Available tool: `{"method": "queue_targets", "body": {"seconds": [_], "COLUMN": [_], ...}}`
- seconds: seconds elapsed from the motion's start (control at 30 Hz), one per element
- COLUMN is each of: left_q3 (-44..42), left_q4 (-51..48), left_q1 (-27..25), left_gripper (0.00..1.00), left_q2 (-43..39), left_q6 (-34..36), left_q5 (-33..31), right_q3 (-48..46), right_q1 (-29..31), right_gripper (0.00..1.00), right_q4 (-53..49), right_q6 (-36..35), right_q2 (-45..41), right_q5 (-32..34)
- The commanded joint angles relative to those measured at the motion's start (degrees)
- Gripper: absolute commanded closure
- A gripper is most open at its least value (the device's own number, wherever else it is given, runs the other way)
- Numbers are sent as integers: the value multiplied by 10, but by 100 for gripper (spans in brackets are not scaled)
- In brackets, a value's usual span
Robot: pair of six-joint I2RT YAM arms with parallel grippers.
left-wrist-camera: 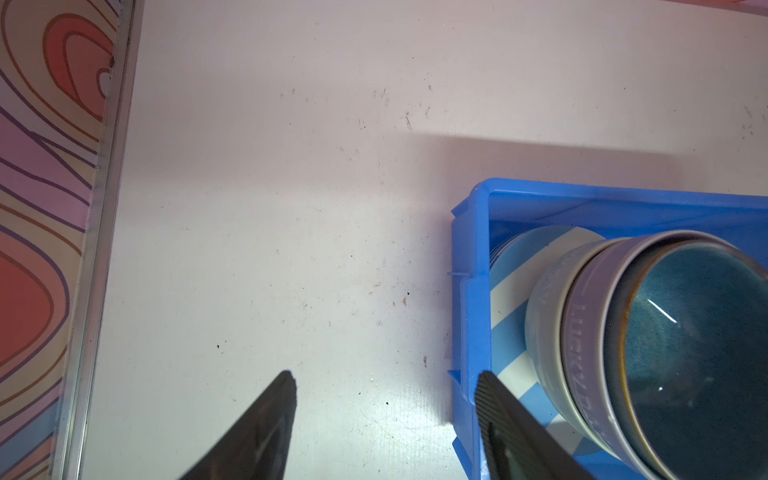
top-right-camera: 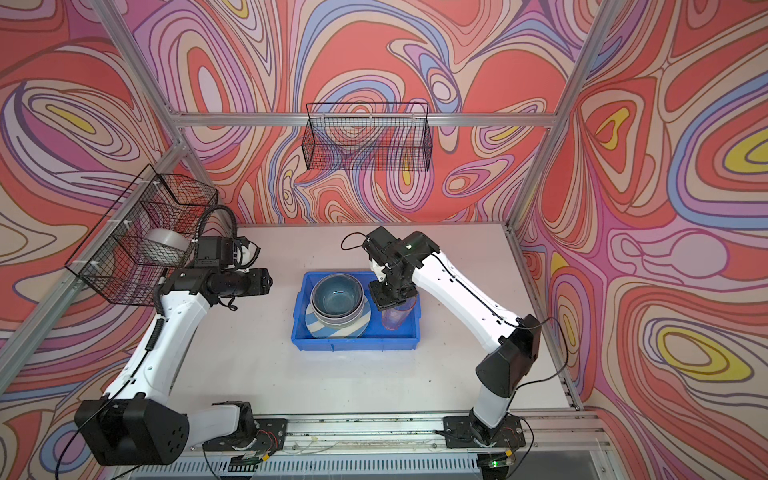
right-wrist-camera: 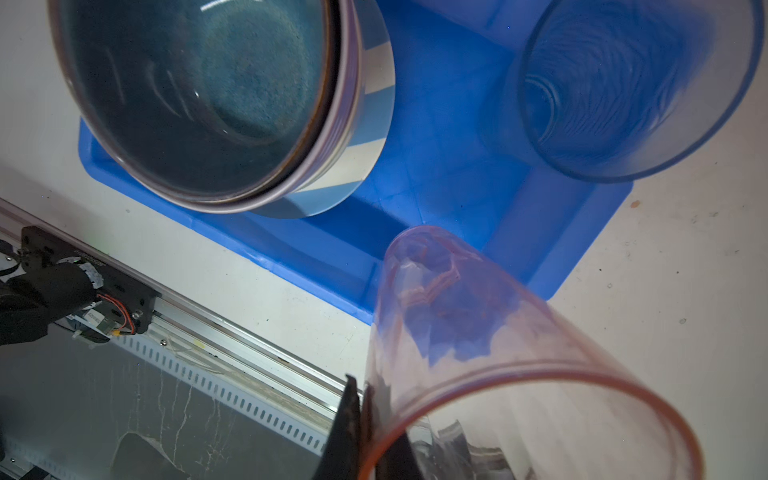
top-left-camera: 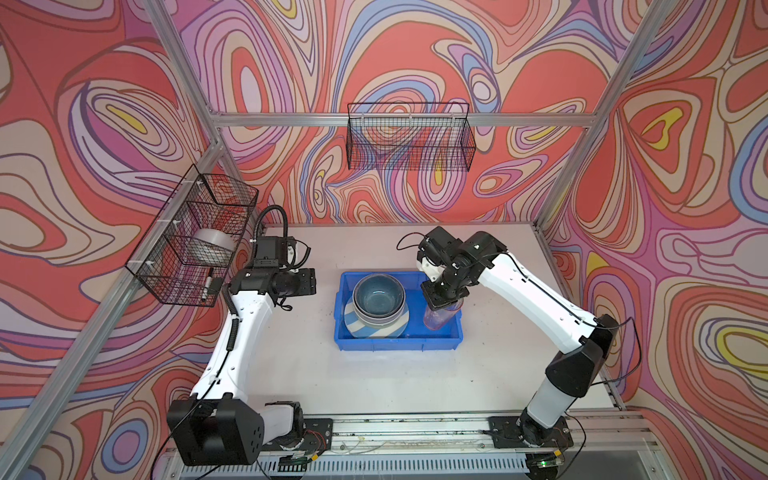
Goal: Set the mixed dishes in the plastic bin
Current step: 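Carry the pink cup with the right gripper and lower it into the bin, then open the right gripper and raise it away from the pink cup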
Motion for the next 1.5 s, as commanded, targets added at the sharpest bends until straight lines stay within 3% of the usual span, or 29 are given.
{"method": "queue_targets", "body": {"seconds": [0.0,0.27,1.07,1.47], "left_q3": [15,11,13,12], "left_q4": [-6,-6,-11,-12], "left_q1": [4,4,4,4], "left_gripper": [28,28,27,27], "left_q2": [-11,-15,-16,-20], "left_q6": [2,6,3,2], "left_q5": [6,6,11,9], "right_q3": [-34,-104,-182,-180], "right_q1": [0,0,-13,-13], "right_gripper": [100,100,100,77], "right_q4": [36,72,113,113], "right_q6": [15,28,40,43], "right_q2": [-21,-27,-21,-21], "right_q5": [3,6,13,8]}}
